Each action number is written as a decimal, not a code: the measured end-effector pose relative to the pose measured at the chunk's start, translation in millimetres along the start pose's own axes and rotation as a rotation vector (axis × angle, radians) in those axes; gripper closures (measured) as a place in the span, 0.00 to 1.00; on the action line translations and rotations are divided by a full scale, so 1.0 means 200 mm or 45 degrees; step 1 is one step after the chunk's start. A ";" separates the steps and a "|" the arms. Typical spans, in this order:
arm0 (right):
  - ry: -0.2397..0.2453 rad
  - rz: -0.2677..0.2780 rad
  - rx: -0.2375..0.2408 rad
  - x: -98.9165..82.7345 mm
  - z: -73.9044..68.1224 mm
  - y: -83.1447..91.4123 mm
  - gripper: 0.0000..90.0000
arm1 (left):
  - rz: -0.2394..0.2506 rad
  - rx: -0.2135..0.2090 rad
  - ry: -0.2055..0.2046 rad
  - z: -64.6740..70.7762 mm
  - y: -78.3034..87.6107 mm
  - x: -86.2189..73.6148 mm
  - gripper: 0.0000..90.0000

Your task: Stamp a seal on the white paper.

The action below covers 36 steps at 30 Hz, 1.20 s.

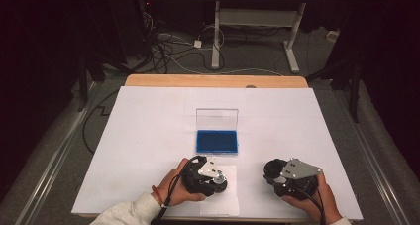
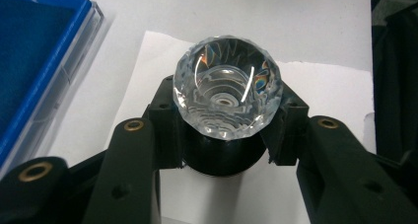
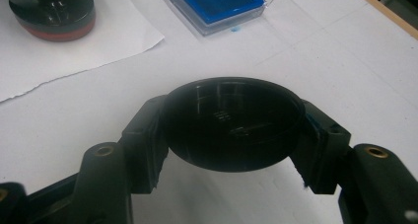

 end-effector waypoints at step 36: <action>-0.015 0.044 0.044 0.02 -0.03 0.00 0.42 | 0.231 0.055 0.093 -0.07 0.24 0.04 0.63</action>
Point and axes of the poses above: each handheld gripper's, and its own axes: y roughly backward along the jaws, x roughly out of its top, z roughly to its right, the point moved 5 cm from there along -y, roughly forward along the jaws, and after that the axes turned 6 degrees about -z, right-handed, at the moved point
